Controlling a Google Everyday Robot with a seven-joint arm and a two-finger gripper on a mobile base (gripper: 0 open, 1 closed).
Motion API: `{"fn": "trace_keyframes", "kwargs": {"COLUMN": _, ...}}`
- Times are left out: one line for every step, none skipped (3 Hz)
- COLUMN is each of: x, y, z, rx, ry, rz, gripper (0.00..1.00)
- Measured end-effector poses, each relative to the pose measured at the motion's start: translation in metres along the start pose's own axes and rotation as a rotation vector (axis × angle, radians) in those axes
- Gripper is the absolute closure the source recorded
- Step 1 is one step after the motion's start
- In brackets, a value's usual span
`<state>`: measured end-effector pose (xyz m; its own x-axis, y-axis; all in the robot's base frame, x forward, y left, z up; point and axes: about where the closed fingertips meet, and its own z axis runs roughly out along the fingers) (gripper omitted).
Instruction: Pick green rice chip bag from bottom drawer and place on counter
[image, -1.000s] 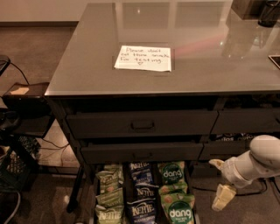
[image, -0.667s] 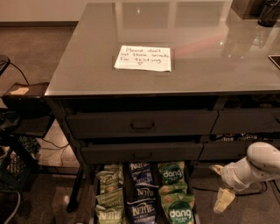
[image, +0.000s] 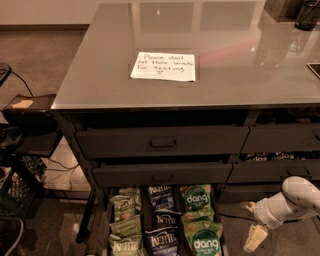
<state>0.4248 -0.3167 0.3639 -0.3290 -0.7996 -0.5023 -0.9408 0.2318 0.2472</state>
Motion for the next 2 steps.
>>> {"fn": "trace_keyframes", "kwargs": {"x": 0.006, "y": 0.006, "z": 0.022, "rx": -0.008, "ry": 0.016, "rz": -0.057, "gripper": 0.00}}
{"fn": "trace_keyframes", "kwargs": {"x": 0.006, "y": 0.010, "z": 0.055, "rx": -0.021, "ry": 0.011, "rz": -0.117, "gripper": 0.00}}
